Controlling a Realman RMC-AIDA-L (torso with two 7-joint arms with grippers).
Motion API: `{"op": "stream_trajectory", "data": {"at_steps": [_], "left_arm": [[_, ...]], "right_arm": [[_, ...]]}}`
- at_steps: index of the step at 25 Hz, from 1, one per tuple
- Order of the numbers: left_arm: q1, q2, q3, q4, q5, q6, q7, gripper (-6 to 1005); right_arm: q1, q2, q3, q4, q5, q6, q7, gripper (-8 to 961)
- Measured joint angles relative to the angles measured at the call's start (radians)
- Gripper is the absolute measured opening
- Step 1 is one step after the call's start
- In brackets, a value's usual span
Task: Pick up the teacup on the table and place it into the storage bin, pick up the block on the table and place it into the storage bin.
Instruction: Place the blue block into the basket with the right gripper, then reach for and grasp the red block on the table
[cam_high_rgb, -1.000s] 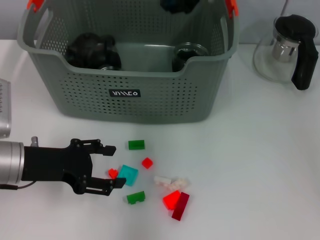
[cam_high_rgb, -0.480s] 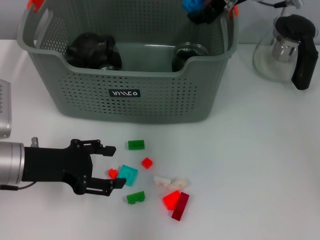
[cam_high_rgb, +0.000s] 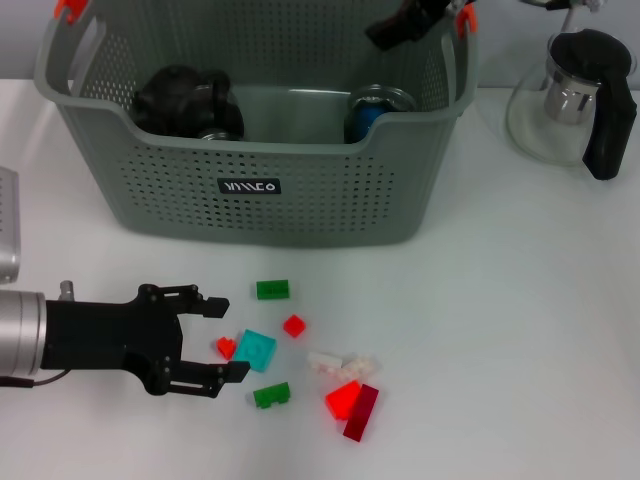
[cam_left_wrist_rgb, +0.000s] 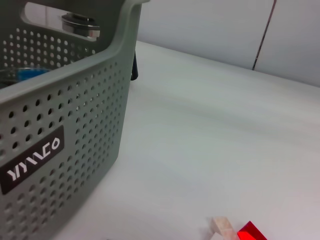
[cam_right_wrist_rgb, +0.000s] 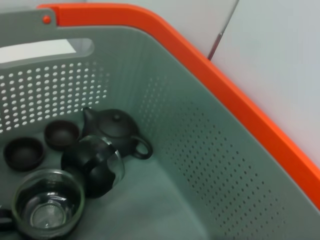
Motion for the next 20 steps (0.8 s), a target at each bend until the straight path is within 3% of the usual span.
{"op": "stream_trajectory", "data": {"at_steps": [3, 7, 13, 16, 20], "left_arm": [[0.003, 0.000, 0.000, 0.000, 0.000, 0.002, 0.000, 847], [0.007, -0.001, 0.000, 0.004, 0.001, 0.006, 0.001, 846], [0.014, -0.002, -0.001, 0.005, 0.001, 0.006, 0.008, 846], [0.015, -0.002, -0.003, 0.002, 0.001, 0.006, 0.015, 846], [0.016, -0.001, -0.003, 0.003, 0.001, 0.006, 0.018, 846]], "right_arm": [[-0.005, 0.000, 0.006, -0.020, 0.006, -0.005, 0.001, 658], [-0.056, 0.006, 0.004, -0.142, 0.084, -0.091, -0.025, 738], [-0.190, -0.006, 0.029, -0.393, 0.389, -0.408, -0.136, 905], [-0.258, -0.006, 0.031, -0.504, 0.477, -0.571, -0.173, 898], [-0.317, 0.003, -0.002, -0.583, 0.477, -0.760, -0.196, 891]]}}
